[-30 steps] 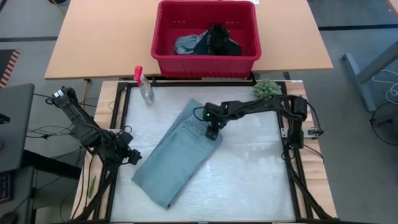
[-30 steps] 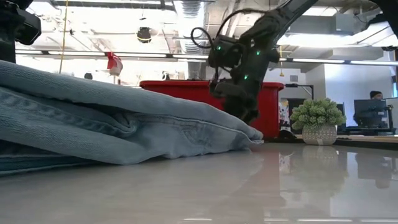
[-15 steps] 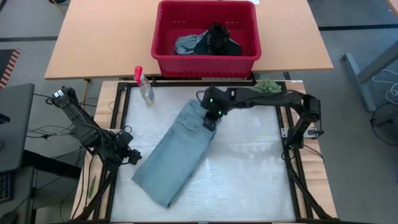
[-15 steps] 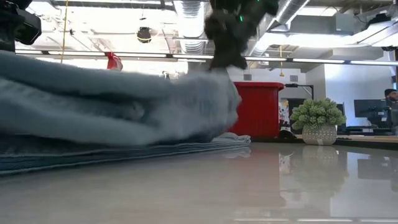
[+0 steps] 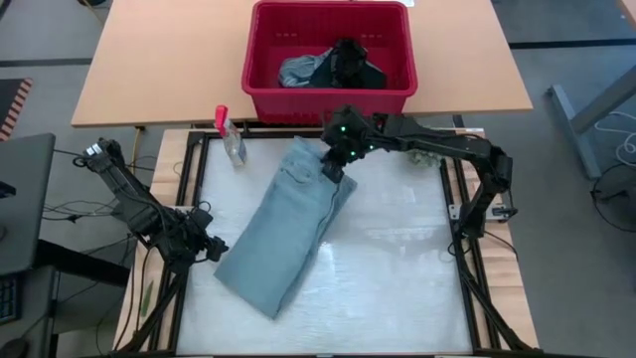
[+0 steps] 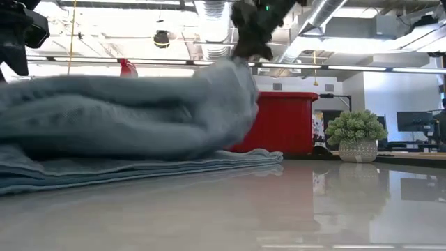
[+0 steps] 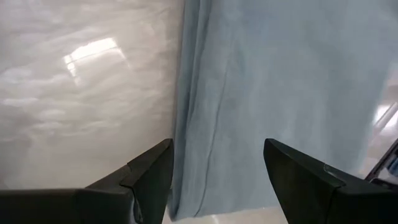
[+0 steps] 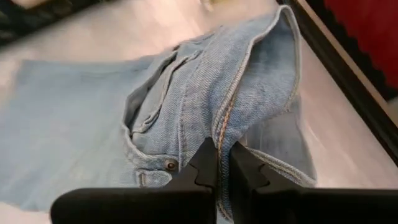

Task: Fold Laundry from Bin
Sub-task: Fold the blue pants from the red laundry bin

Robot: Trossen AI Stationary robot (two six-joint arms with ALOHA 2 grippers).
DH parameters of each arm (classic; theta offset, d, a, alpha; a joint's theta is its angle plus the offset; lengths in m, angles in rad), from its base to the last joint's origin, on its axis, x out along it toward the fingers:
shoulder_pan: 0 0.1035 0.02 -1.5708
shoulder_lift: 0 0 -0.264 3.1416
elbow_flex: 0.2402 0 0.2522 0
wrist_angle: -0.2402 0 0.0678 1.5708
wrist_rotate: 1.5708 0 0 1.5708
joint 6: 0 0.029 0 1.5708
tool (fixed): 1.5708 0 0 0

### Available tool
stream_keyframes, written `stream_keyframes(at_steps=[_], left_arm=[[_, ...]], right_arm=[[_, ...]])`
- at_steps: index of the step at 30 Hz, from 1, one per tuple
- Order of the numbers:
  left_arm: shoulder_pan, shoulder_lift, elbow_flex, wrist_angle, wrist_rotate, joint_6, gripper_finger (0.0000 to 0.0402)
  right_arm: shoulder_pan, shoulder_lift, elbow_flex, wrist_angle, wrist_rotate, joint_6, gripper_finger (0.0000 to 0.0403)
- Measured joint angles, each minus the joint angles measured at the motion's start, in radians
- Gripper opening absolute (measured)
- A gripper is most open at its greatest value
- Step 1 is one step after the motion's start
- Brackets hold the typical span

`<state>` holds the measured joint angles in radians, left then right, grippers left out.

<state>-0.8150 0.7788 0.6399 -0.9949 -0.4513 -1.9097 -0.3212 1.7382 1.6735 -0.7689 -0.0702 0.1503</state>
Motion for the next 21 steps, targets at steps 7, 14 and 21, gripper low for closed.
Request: stream_keyframes(at_steps=[7, 14, 21], left_arm=[[0.0, 0.0, 0.0, 0.009, -0.025, -0.002, 0.0235], [0.0, 0.0, 0.0, 0.01, -0.049, 0.003, 0.0235], [0.004, 0.013, -0.009, 0.128, -0.176, 0.077, 0.0235]], right_arm=[[-0.05, 0.004, -0.214, 0.08, 0.097, -0.067, 0.007], [-0.097, 0.002, -0.226, 0.055, 0.112, -0.098, 0.0179], [-0.117, -0.002, -0.128, -0.066, 0.008, -0.049, 0.0266]])
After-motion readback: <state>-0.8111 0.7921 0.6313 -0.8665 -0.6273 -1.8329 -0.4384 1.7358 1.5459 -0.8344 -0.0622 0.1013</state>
